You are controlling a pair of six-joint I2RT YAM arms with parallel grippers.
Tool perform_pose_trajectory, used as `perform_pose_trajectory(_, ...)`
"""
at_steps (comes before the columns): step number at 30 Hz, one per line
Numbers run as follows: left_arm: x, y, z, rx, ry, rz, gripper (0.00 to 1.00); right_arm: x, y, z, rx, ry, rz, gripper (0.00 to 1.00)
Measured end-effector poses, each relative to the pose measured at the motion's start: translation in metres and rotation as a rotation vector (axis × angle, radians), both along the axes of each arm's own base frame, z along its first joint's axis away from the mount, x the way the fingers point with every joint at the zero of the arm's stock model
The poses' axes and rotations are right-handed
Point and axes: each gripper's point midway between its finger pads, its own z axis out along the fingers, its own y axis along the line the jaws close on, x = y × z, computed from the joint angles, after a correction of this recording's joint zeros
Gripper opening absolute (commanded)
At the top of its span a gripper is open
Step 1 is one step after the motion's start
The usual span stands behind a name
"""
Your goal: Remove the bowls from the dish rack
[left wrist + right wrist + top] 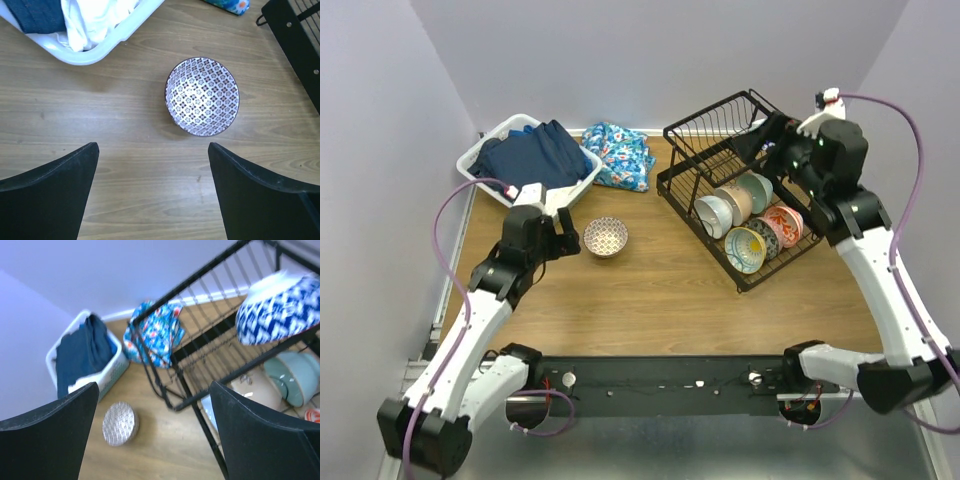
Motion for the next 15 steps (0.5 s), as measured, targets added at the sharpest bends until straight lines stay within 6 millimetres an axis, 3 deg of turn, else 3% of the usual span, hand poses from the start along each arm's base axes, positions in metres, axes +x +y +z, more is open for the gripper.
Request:
perform_pose_trajectory(4,-0.02,0.009,0.003,0.02,-0.07,-0.021,0.99,0.025,-0.011,0.014,-0.008,0.018,-0.102,1.0)
perform_pose_trajectory(9,-0.039,0.012,-0.015,0.011,-0.076,-0.032,0.99,0.051,-0.033,0.025,-0.007,0.04,-0.228,1.0)
perform_pose_trajectory(12,-0.046,0.007,-0.026,-0.01,-0.075,-0.066,0.99,0.067,-0.066,0.022,0.039,0.067,-0.319,1.0)
perform_pose_trajectory(15,-0.05,0.0,-0.026,-0.029,-0.083,-0.106,0.99,0.076,-0.099,0.007,0.106,0.117,-0.393,1.0)
